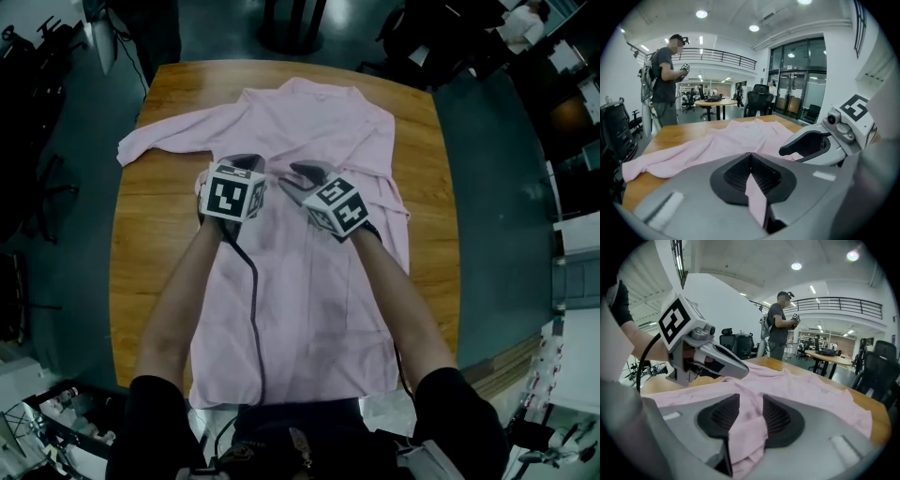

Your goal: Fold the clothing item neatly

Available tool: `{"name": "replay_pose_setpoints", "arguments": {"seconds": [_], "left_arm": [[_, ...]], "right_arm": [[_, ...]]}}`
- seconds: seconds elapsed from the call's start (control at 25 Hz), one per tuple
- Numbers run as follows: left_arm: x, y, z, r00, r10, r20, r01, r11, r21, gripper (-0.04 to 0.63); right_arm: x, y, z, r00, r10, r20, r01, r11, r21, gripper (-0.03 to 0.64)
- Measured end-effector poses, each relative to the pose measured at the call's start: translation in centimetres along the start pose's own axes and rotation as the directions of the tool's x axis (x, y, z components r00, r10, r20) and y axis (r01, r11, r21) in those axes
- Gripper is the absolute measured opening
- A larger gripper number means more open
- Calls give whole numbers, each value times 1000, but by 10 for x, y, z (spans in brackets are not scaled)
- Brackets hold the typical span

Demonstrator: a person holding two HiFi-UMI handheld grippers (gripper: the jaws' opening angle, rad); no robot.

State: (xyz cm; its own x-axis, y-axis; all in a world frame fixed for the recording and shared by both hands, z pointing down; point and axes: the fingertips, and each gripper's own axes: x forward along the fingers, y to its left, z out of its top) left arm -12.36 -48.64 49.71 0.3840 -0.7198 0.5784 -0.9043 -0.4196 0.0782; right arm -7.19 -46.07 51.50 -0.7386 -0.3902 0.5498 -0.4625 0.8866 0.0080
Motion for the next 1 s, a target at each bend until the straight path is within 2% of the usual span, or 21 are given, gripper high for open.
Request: {"name": "replay_pose_setpoints", "arguments": {"seconds": [0.12,0.28,0.36,0.44,0.48,0.56,0.6,0.64,0.68,0.72,0.76,0.88,1.0], "left_arm": [[23,-23,26,999,-51,18,49,992,119,26],[61,-59,43,990,-136,-39,141,945,294,161],[82,-72,46,982,-171,-84,190,919,345,229],[103,-78,43,971,-191,-145,232,900,369,304],[114,-79,39,966,-188,-177,243,893,380,321],[133,-76,27,955,-166,-245,255,880,401,324],[138,-74,20,949,-152,-278,259,876,407,303],[141,-71,15,944,-133,-301,256,873,415,248],[141,-67,14,943,-119,-310,247,876,414,180],[141,-64,13,945,-118,-307,240,886,398,59],[140,-61,13,948,-127,-293,234,901,366,29],[135,-38,26,971,-115,-207,169,950,263,26],[129,4,43,993,-16,-115,38,980,197,26]], "right_arm": [[-28,-29,-16,999,-52,-8,52,999,12,142],[-55,-71,-42,995,-93,-29,94,995,34,104],[-65,-94,-52,992,-122,-37,124,991,53,73],[-71,-116,-66,986,-156,-58,160,984,81,62],[-73,-127,-76,982,-173,-76,180,979,97,61],[-77,-149,-96,971,-209,-114,223,966,129,61],[-79,-160,-105,965,-227,-133,246,958,145,61],[-81,-171,-114,957,-245,-154,269,950,157,61],[-82,-180,-122,949,-261,-178,290,943,164,61],[-82,-188,-130,941,-269,-205,305,938,167,61],[-81,-193,-137,934,-270,-236,312,936,165,61],[-79,-197,-156,914,-245,-324,304,941,148,61],[-80,-197,-163,905,-236,-355,299,945,134,48]]}}
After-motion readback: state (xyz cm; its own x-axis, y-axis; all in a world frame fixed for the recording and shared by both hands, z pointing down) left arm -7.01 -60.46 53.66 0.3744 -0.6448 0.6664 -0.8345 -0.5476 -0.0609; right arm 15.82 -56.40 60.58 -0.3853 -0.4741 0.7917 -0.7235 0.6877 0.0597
